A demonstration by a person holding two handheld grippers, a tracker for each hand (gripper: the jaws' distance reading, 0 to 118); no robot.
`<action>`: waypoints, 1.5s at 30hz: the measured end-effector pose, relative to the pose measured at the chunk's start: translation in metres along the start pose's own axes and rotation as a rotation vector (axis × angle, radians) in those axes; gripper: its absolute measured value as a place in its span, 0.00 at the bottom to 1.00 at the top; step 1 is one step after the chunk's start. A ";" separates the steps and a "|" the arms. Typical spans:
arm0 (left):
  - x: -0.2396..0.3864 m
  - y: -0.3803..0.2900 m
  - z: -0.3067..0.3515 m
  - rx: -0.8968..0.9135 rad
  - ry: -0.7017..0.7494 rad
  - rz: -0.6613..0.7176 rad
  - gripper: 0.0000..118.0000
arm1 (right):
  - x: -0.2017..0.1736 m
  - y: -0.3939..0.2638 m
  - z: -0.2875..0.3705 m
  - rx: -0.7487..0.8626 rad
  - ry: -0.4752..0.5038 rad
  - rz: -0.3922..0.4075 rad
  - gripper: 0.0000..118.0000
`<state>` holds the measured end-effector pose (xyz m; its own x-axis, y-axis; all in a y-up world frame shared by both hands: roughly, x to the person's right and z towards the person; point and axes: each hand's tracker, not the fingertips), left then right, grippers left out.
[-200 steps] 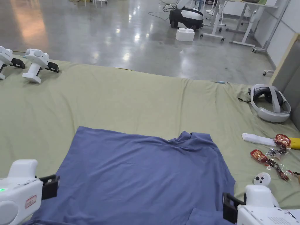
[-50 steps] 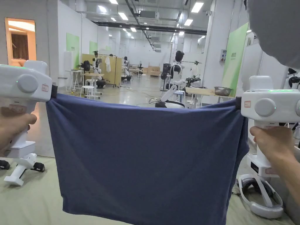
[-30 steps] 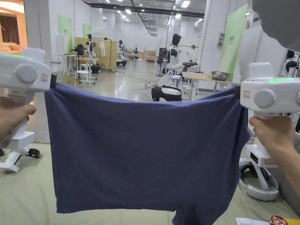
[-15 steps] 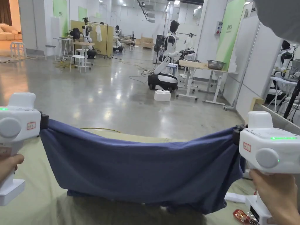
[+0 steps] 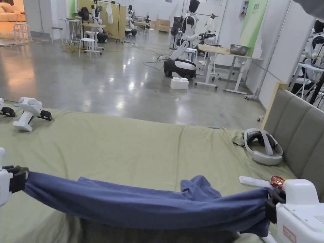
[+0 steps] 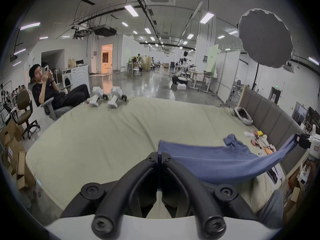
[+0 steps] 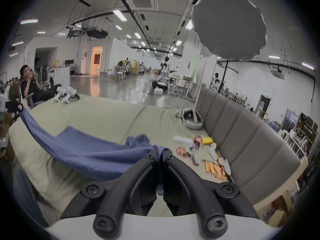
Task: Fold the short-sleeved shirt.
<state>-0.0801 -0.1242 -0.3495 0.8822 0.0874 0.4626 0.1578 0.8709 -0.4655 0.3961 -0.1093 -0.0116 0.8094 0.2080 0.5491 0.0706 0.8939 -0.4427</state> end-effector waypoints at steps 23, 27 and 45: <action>-0.024 -0.187 -0.032 -0.554 0.029 -0.035 0.04 | -0.033 -0.190 -0.020 -0.605 0.053 0.149 0.05; -0.020 -0.195 -0.043 -0.597 0.039 -0.072 0.04 | -0.036 -0.200 -0.030 -0.633 0.060 0.145 0.05; 0.024 -0.098 -0.035 -0.171 -0.014 0.018 0.56 | -0.055 -0.072 -0.034 -0.161 0.049 -0.012 0.60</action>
<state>-0.0586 -0.2244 -0.3189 0.8796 0.1098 0.4628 0.2163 0.7742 -0.5949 0.3665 -0.1982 -0.0343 0.8351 0.1745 0.5217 0.1700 0.8200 -0.5465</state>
